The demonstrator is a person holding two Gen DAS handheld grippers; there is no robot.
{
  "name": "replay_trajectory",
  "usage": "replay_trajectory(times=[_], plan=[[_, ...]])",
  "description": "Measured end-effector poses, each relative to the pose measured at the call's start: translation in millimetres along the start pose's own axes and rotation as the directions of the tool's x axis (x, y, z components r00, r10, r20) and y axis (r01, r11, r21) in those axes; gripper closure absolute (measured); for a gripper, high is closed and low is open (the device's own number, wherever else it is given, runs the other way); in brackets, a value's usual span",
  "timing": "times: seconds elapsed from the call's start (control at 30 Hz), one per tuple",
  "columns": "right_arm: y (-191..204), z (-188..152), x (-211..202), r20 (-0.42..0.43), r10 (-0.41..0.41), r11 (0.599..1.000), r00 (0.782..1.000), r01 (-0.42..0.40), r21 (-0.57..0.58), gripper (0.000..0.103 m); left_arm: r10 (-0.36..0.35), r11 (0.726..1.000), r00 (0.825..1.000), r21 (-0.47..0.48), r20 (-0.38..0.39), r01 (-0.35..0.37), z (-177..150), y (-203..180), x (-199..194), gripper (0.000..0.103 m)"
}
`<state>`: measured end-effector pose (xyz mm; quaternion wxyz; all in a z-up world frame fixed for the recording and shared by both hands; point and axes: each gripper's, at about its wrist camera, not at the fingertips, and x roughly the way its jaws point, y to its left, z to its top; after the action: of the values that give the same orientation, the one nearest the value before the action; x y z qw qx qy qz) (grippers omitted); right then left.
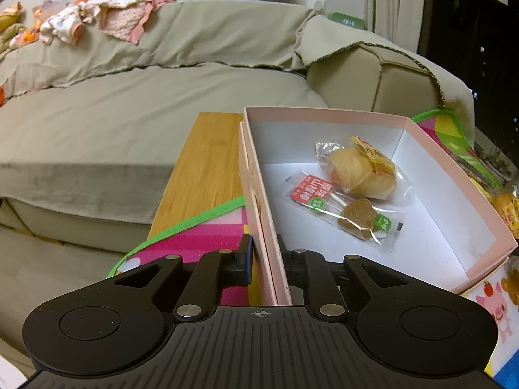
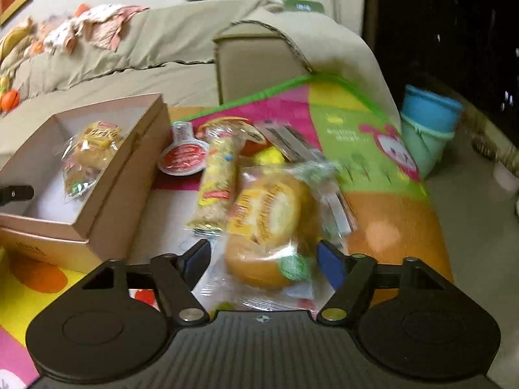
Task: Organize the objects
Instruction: 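Grasp the round bun with the yellow label using the right gripper, then move the round bun into the box and open the right gripper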
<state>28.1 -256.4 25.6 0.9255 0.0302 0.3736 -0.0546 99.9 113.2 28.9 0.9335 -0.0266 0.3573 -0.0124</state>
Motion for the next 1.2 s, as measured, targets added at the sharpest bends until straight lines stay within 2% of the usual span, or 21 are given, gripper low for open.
replay_trajectory(times=[0.13,0.3,0.37,0.4,0.43,0.53,0.7,0.9,1.07,1.2], plan=[[2.3,-2.3,1.4,0.026,-0.051,0.998,0.998,0.052,-0.036,0.032,0.003,1.000,1.000,0.001,0.000,-0.003,0.3,-0.2,0.2,0.088],[26.8,2.6,2.0,0.118,-0.125,0.973,0.985,0.145,-0.180,0.031,0.009,1.000,1.000,0.005,-0.001,-0.009,0.2,-1.1,-0.3,0.089],[34.1,5.6,7.5,0.109,-0.133,0.961,0.985,0.155,-0.229,0.031,0.005,1.000,1.000,0.005,-0.005,-0.005,-0.1,-1.3,-1.7,0.088],[36.4,6.1,10.9,0.093,-0.137,0.958,0.986,0.156,-0.242,0.032,0.005,1.000,1.000,0.008,-0.006,-0.005,-0.5,-1.5,-2.4,0.088],[36.5,6.5,12.6,0.075,-0.140,0.956,0.987,0.155,-0.249,0.040,0.006,1.000,1.000,0.009,-0.005,-0.006,-0.9,-1.4,-3.0,0.088],[30.8,5.3,5.4,0.052,-0.129,0.963,0.990,0.138,-0.230,0.047,0.007,1.000,1.000,-0.003,-0.002,-0.007,-0.8,-0.5,-3.6,0.089],[15.3,3.0,-35.1,0.022,-0.044,0.992,0.999,0.047,-0.120,0.047,0.006,1.000,1.000,-0.008,-0.001,-0.006,2.8,-1.4,-1.8,0.089],[18.1,15.7,-94.1,0.040,0.100,0.993,0.994,-0.098,-0.059,0.047,0.003,1.000,1.000,-0.011,-0.002,-0.003,2.3,-2.6,-0.8,0.089],[45.4,41.1,-105.3,0.054,0.258,0.966,0.965,-0.256,-0.041,0.047,0.003,1.000,1.000,-0.008,-0.002,-0.003,0.6,-2.6,-0.4,0.089],[83.3,75.9,-99.0,0.104,0.376,0.927,0.921,-0.373,-0.046,0.047,0.003,1.000,1.000,-0.006,-0.003,-0.003,0.0,-1.3,-0.5,0.089]])
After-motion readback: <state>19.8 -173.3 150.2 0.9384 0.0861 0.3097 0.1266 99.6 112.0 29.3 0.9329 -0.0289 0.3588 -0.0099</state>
